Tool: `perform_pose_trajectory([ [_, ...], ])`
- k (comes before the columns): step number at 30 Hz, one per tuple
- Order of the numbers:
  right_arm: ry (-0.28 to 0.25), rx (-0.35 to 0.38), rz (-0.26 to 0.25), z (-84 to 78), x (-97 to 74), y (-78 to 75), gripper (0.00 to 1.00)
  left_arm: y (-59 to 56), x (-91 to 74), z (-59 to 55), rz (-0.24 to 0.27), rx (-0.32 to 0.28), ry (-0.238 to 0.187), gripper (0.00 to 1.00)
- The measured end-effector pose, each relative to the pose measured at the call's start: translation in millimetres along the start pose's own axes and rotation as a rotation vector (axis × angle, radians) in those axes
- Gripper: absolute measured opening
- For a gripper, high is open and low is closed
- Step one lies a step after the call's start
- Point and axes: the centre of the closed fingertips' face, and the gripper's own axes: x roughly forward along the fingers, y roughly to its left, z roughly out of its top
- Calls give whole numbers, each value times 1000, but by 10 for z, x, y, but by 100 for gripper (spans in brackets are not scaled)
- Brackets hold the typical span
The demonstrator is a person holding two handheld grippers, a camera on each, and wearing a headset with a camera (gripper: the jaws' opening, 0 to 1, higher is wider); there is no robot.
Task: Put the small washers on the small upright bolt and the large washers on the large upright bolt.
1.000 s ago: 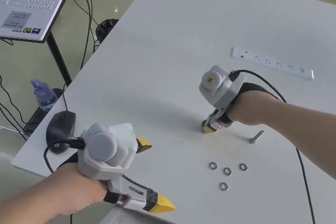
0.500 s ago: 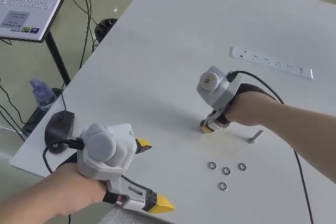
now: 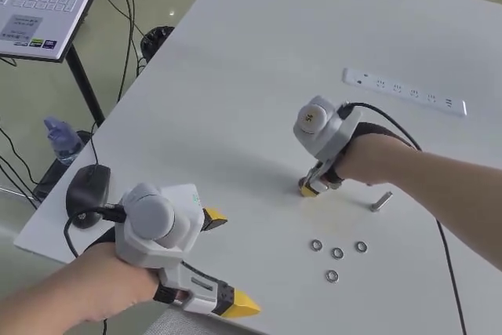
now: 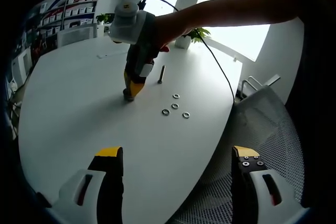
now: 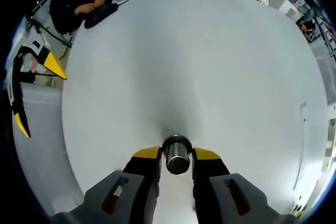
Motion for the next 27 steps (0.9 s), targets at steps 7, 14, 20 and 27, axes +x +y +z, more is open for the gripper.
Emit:
perform_pose_trajectory([
  [7,-27,6,3,45,-102,-34,24,3,-9,57,10,12,-10,87],
  [14,-41,-10,0,88,-218,-23,26,1,-20,68,15,19,-6,87],
  [20,-60,-13,10,114,-310,-16,30,-31,-17,75,14,22,-3,87],
  [27,-66,-12,9,99,-407,-32,29,-53,-32,84,15,27,-1,87],
])
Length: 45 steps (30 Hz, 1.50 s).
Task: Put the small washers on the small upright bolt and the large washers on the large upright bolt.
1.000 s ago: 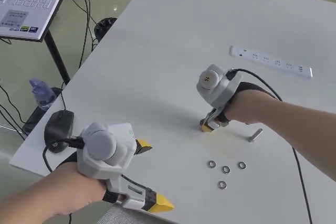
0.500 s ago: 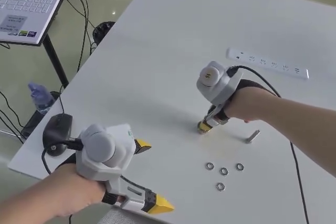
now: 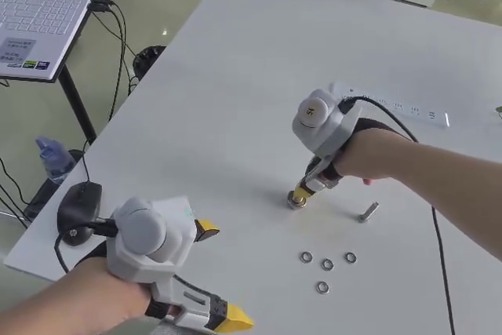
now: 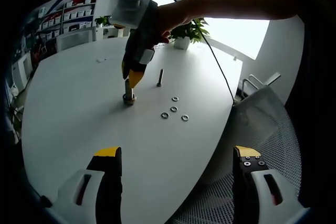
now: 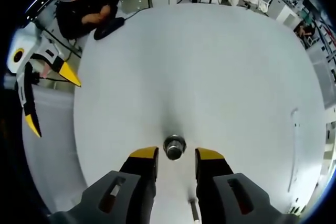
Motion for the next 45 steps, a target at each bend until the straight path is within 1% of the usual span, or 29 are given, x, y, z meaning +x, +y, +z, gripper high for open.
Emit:
perform_pose_trajectory([
  [6,2,1,3,-30,-55,21,29,6,-2,33,3,5,-4,87],
  [13,23,-14,0,-159,-117,76,28,-6,7,48,0,8,-6,87],
  [21,15,-8,15,-266,-172,169,28,-5,1,67,0,15,-8,87],
  [25,34,-6,27,-384,-148,222,28,-18,12,71,-2,17,-8,86],
  [28,36,1,33,-439,-158,248,28,-34,37,78,-5,19,-7,86],
  [31,44,3,36,-526,-174,273,28,-58,55,108,-10,21,-13,87],
  [35,48,3,45,-635,-194,328,28,-69,67,112,-13,24,-12,87],
  [37,41,-5,46,-677,-209,360,28,-69,69,115,-13,25,-11,86],
  [40,21,-21,60,-733,-225,418,28,-71,71,113,-13,25,-10,86],
  [45,20,-7,63,-849,-210,438,28,-87,82,111,-13,27,-8,86],
])
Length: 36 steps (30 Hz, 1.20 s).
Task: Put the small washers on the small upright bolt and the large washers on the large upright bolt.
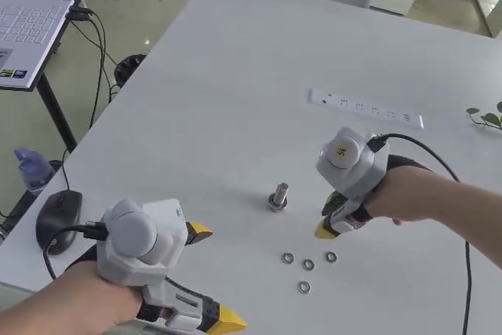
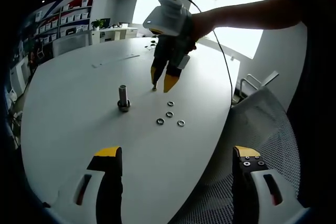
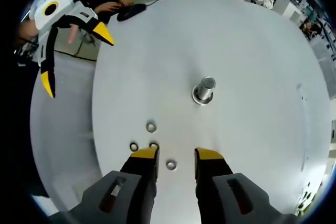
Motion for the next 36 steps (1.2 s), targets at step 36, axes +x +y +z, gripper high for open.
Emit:
perform_pose_trajectory([
  [36,-32,60,-47,-543,327,97,28,-71,37,8,-12,10,11,86],
])
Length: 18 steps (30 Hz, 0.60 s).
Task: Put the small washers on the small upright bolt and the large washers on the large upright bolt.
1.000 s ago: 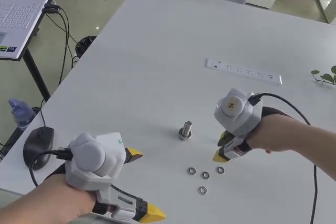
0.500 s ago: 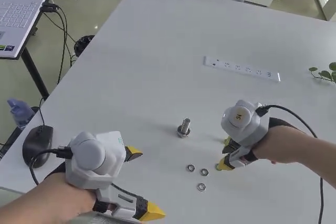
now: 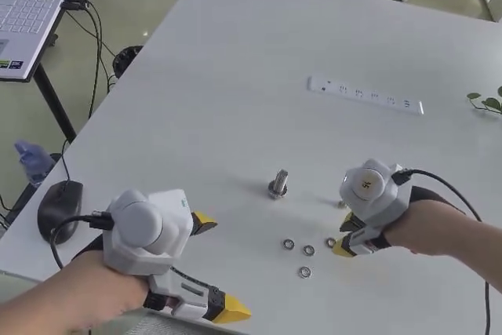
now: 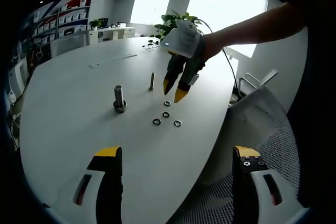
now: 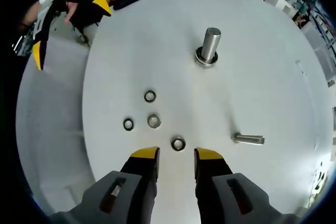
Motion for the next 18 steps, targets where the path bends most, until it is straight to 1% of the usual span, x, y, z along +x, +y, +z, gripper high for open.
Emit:
perform_pose_trajectory([
  [1,1,3,-2,-8,14,-5,28,-10,-4,9,0,11,2,86],
  [6,-13,13,-15,-13,46,-22,27,-12,-14,24,-1,13,-1,86],
  [13,-2,23,-21,-54,125,-34,27,-14,-22,-15,-2,8,4,86],
  [18,-17,32,-28,-26,116,-47,26,2,-30,-30,-1,6,5,86],
])
